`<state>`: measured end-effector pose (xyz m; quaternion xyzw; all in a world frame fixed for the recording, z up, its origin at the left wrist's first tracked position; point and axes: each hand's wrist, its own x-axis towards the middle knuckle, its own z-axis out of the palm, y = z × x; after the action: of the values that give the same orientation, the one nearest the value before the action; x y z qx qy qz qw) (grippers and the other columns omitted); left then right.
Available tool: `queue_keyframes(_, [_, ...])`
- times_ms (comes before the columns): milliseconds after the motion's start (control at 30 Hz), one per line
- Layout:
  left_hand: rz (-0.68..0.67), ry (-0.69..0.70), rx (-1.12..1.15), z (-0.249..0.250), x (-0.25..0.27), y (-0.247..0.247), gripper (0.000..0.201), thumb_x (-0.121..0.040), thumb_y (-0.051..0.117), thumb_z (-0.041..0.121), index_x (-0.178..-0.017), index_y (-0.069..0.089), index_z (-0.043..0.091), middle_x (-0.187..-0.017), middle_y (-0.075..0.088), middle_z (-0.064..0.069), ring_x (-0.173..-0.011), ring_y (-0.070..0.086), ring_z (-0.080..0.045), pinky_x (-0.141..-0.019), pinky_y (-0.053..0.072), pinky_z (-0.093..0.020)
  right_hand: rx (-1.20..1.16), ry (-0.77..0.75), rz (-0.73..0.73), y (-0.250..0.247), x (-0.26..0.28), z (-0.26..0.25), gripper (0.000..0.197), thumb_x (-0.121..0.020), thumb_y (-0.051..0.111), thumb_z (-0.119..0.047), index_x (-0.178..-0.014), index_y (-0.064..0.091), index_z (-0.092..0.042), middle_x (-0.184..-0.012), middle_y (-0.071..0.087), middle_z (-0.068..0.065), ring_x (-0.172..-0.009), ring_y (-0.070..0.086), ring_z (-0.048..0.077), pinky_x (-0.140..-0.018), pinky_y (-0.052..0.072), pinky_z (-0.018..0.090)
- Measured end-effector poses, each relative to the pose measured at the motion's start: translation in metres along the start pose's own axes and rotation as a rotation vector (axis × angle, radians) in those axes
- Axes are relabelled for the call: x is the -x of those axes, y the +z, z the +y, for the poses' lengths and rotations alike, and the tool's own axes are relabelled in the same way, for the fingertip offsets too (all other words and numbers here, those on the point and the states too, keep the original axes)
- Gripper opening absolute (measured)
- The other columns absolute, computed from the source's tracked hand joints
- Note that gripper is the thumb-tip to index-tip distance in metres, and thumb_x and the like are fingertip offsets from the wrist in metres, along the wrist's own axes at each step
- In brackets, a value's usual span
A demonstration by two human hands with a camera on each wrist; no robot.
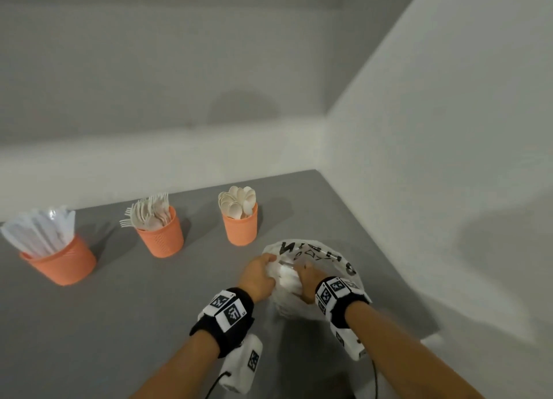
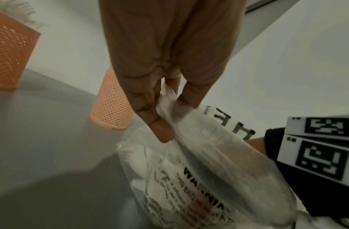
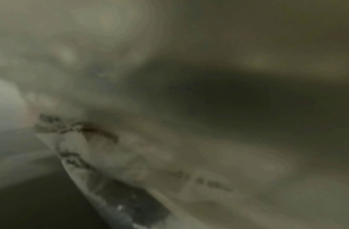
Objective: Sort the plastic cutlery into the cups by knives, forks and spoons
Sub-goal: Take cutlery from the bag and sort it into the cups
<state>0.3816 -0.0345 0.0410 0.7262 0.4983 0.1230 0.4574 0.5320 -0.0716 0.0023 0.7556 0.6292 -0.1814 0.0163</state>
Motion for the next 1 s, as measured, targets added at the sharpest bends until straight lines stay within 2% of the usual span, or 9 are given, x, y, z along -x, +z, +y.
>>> queue_keyframes(100, [-0.005,0.005,0.010,0.001,0.002,-0.005,0.053,-0.081,0.047,-0.011,-0.132,0.044,0.006,-0.136,0.044,-0.019,-0.119,0.050,-0.035,-0.096,0.047,-0.042,-0.005,0.014,-0.068,0.003,-0.004,0.000,0.061,-0.077,0.070,-0.023,-0.132,0.044,-0.016,-0.136,0.048,0.009,-0.125,0.046,0.029,-0.106,0.037,0.038])
queue_keyframes(167, [-0.005,0.002,0.004,-0.002,0.002,-0.007,0.053,-0.081,0.047,-0.010,-0.132,0.044,0.006,-0.137,0.044,-0.018,-0.120,0.050,-0.035,-0.099,0.046,-0.041,-0.042,0.016,-0.045,0.003,-0.007,0.000,0.056,-0.077,0.069,-0.029,-0.128,0.049,-0.018,-0.132,0.054,0.007,-0.120,0.051,0.027,-0.104,0.039,0.037])
queue_keyframes(267, [-0.001,-0.005,0.014,-0.006,0.003,-0.009,0.053,-0.081,0.048,-0.010,-0.131,0.045,0.007,-0.137,0.044,-0.017,-0.119,0.050,-0.035,-0.095,0.046,-0.035,-0.120,0.005,-0.009,0.002,-0.007,-0.004,0.043,-0.082,0.061,-0.040,-0.121,0.054,-0.023,-0.123,0.059,0.002,-0.113,0.055,0.023,-0.102,0.041,0.036])
queue_keyframes(333, [-0.002,-0.014,0.020,-0.008,0.003,-0.010,0.053,-0.081,0.049,-0.009,-0.131,0.046,0.009,-0.136,0.045,-0.017,-0.118,0.050,-0.035,-0.098,0.047,-0.039,-0.162,0.018,-0.035,0.002,-0.007,-0.006,0.041,-0.083,0.058,-0.043,-0.120,0.055,-0.023,-0.121,0.060,0.002,-0.112,0.055,0.023,-0.102,0.041,0.037])
queue_keyframes(467, [-0.009,-0.024,0.020,-0.008,0.005,-0.011,0.053,-0.081,0.051,-0.008,-0.130,0.046,0.011,-0.136,0.045,-0.015,-0.119,0.049,-0.034,-0.100,0.045,-0.045,-0.230,0.041,-0.111,0.007,-0.012,-0.003,0.041,-0.080,0.066,-0.038,-0.115,0.056,-0.019,-0.114,0.063,0.003,-0.109,0.057,0.024,-0.099,0.044,0.038])
queue_keyframes(667, [-0.001,-0.023,-0.011,-0.007,0.007,-0.015,0.051,-0.082,0.051,-0.005,-0.130,0.047,0.012,-0.134,0.047,-0.015,-0.115,0.052,-0.037,-0.097,0.047,-0.044,-0.202,0.066,-0.125,0.000,-0.005,0.000,0.049,-0.083,0.064,-0.028,-0.127,0.050,-0.011,-0.122,0.059,0.011,-0.115,0.053,0.028,-0.098,0.040,0.034])
queue_keyframes(800, [-0.002,-0.017,-0.026,-0.006,0.010,-0.016,0.051,-0.082,0.050,-0.006,-0.131,0.046,0.011,-0.135,0.046,-0.015,-0.115,0.052,-0.037,-0.096,0.048,-0.043,-0.293,0.111,-0.113,0.001,-0.003,0.002,0.058,-0.076,0.073,-0.026,-0.126,0.048,-0.011,-0.124,0.055,0.007,-0.118,0.051,0.026,-0.097,0.040,0.032])
queue_keyframes(900, [0.000,-0.028,0.009,-0.005,0.012,-0.016,0.052,-0.083,0.048,-0.008,-0.131,0.046,0.011,-0.134,0.046,-0.016,-0.111,0.054,-0.035,-0.087,0.052,-0.039,-0.312,0.158,-0.174,-0.002,-0.002,0.001,0.062,-0.075,0.073,-0.026,-0.127,0.044,-0.011,-0.125,0.053,0.007,-0.117,0.050,0.026,-0.092,0.040,0.032])
queue_keyframes(1000, [-0.007,-0.035,0.012,-0.004,0.014,-0.015,0.053,-0.083,0.049,-0.008,-0.132,0.045,0.012,-0.135,0.045,-0.015,-0.111,0.054,-0.034,-0.083,0.054,-0.036,-0.274,0.155,-0.243,0.001,-0.002,0.000,0.056,-0.077,0.071,-0.022,-0.127,0.047,-0.011,-0.127,0.056,0.009,-0.116,0.052,0.027,-0.095,0.042,0.034])
